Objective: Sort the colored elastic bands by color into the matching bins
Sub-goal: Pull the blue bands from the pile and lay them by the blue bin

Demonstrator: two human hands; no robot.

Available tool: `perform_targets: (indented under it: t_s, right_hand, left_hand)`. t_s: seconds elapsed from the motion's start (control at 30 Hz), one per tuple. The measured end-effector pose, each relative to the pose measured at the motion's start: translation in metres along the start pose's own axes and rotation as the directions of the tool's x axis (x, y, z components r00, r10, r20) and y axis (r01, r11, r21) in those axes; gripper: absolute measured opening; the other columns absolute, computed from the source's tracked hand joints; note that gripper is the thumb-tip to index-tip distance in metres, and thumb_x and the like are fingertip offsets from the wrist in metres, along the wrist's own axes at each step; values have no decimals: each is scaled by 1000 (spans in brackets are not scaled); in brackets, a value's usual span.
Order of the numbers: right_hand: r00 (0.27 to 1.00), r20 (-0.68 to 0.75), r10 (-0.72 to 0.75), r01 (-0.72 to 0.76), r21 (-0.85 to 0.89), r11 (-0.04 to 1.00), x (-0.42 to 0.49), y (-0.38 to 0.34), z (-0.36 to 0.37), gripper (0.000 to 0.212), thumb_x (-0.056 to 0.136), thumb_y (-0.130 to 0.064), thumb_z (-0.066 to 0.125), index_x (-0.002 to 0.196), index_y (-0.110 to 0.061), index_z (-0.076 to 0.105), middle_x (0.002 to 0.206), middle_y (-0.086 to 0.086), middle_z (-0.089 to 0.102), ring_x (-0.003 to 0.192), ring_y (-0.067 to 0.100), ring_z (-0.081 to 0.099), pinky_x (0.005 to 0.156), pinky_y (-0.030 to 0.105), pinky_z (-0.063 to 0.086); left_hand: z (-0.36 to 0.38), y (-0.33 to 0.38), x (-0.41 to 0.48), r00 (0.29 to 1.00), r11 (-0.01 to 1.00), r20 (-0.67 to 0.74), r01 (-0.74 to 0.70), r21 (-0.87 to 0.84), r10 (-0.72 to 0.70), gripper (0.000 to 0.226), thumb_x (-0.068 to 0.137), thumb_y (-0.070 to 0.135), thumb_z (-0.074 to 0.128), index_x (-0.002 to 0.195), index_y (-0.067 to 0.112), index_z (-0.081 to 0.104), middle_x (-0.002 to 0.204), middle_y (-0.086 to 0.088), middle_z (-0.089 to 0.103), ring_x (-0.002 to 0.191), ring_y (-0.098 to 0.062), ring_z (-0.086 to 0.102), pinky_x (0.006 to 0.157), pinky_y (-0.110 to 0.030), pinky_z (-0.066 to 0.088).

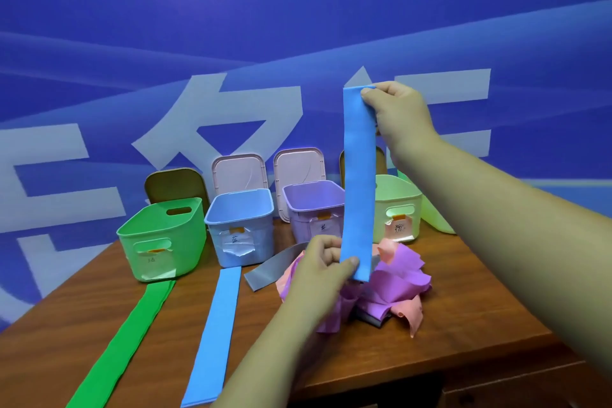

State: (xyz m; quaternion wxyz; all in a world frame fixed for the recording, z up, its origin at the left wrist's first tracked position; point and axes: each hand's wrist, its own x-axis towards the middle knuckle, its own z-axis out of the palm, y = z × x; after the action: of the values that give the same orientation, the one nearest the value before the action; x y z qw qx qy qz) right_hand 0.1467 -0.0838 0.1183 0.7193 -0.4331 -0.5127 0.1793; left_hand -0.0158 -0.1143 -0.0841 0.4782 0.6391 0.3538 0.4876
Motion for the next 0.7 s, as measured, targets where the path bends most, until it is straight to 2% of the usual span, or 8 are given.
perform_targets:
  t_s: [0.13,0.23,0.33,0.43,0.53,0.63,0.7]
  right_hand:
    - [998,-16,67,-67,2,998,-7,14,21,11,87,-25,62,87,-21,72,79,0,64,71,19,55,65,33,47]
    - [994,-4,109,-109,-20,994,-15,31,44,12,83,-27,61,83,-21,72,77,1,64,70,21,55,64,33,46]
    - [987,26,161,-160,-37,986,-27,52,69,13,90,-23,61,89,-20,73,76,0,63,66,19,54,55,22,45]
    - [974,62,217,-216,-34,976,-42,76,97,13,86,-23,61,89,-18,73,79,1,63,70,20,53,64,30,47]
    - [965,90,246,-242,-55,969,-58,104,128,10,81,-26,62,79,-17,67,72,2,58,67,21,49,64,32,44]
    - [946,144,289,-281,-73,957,-74,126,156,8,93,-21,63,91,-17,70,76,0,63,65,14,55,56,22,47]
    - [933,160,324,-319,-52,946,-82,141,173,10,94,-20,63,97,-17,72,83,1,68,70,14,61,59,21,51]
  left_hand:
    - [-23,-7,-36,991,1000,-132,6,-12,-7,22,99,11,69,111,9,50,90,-19,75,71,-25,74,73,-41,61]
    - [-48,-9,-64,983,1000,-182,-12,3,12,17,99,9,68,103,10,52,79,-16,67,67,-25,71,65,-35,57]
    - [-73,-7,-90,984,997,-178,-11,72,23,9,97,14,73,93,18,67,81,-10,68,71,-20,69,69,-35,55]
    - [-98,-1,-116,985,991,-173,37,128,-15,9,91,15,80,92,21,74,82,-12,73,71,-16,65,70,-31,52]
    - [-117,4,-143,981,992,-171,108,64,-95,21,85,-1,82,98,14,75,80,2,74,70,-9,67,65,-19,51]
    - [-134,0,-164,976,986,-206,103,133,-74,22,85,-1,82,93,18,77,87,1,79,80,-12,74,73,-18,53]
    - [-144,-5,-172,970,980,-242,83,180,-38,19,87,4,81,90,22,77,87,-2,80,84,-18,77,77,-21,55]
